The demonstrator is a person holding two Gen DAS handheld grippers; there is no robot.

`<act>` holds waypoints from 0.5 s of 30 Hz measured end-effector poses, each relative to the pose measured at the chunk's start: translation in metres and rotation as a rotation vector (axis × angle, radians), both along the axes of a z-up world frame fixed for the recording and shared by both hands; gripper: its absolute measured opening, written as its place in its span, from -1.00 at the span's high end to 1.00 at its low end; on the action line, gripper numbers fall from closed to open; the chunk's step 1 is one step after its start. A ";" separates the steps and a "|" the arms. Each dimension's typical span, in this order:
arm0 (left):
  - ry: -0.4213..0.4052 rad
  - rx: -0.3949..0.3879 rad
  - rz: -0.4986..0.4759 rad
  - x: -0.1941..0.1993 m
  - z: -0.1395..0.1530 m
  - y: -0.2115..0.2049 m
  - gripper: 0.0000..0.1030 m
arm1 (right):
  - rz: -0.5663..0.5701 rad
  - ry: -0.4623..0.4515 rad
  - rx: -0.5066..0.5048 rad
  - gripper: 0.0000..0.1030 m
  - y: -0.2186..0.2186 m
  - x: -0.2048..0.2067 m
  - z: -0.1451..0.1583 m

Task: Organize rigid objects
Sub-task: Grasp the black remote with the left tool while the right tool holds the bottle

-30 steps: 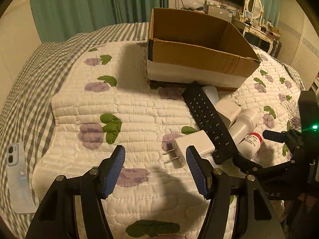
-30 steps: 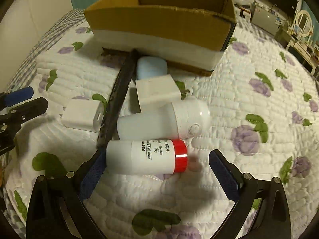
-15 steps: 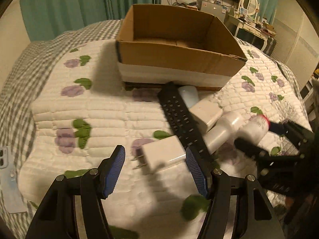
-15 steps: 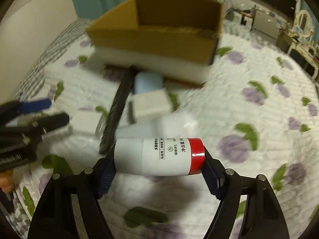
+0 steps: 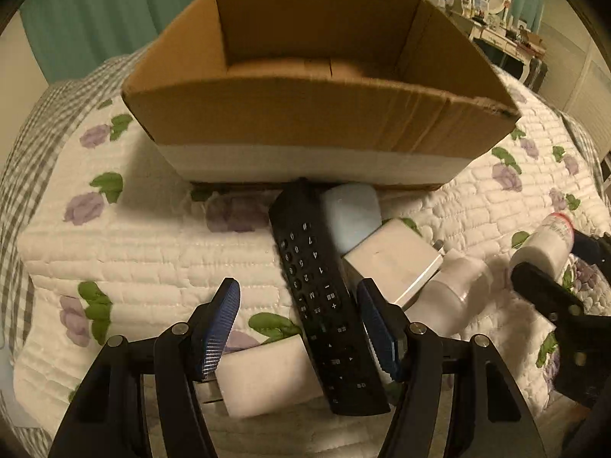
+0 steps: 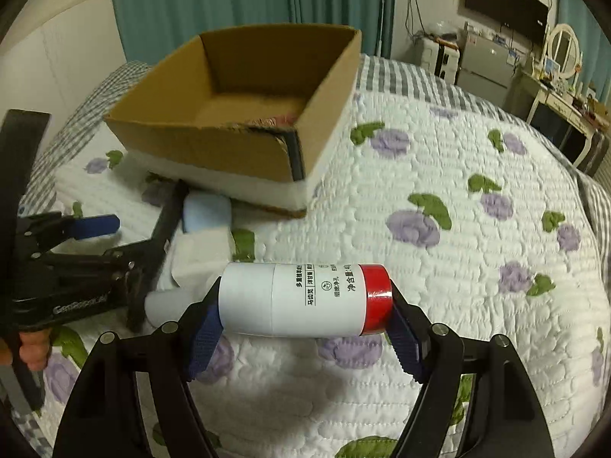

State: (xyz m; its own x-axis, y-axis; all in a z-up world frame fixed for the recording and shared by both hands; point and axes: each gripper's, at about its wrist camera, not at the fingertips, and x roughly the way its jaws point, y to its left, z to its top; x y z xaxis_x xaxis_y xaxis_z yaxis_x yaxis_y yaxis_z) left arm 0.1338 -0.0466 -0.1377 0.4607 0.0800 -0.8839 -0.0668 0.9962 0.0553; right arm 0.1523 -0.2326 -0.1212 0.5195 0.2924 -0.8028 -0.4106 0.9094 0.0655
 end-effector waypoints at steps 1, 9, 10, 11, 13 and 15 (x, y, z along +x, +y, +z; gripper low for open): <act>0.004 0.005 -0.001 -0.001 0.000 -0.001 -0.28 | 0.001 -0.001 0.008 -0.48 -0.001 0.000 0.001; 0.095 0.026 -0.015 0.010 -0.023 -0.008 -0.23 | 0.022 0.003 -0.001 -0.48 0.004 -0.004 -0.003; 0.096 0.020 -0.011 0.012 -0.024 -0.006 -0.19 | 0.022 0.001 -0.001 -0.48 0.004 -0.004 -0.003; 0.092 0.011 -0.014 0.014 -0.023 -0.005 -0.10 | 0.021 0.000 -0.001 -0.48 0.004 -0.004 -0.003; 0.088 0.002 -0.023 0.018 -0.020 -0.004 0.13 | 0.017 0.003 -0.005 -0.48 0.004 -0.004 -0.005; 0.086 -0.006 -0.029 0.024 -0.018 0.000 0.32 | 0.018 0.006 -0.010 -0.48 0.005 -0.003 -0.006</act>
State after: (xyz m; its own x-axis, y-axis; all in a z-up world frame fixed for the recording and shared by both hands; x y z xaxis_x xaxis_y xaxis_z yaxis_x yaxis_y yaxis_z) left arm 0.1578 -0.0462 -0.1557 0.3855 0.0618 -0.9206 -0.0330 0.9980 0.0532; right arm 0.1489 -0.2273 -0.1273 0.5096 0.2938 -0.8087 -0.4266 0.9025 0.0591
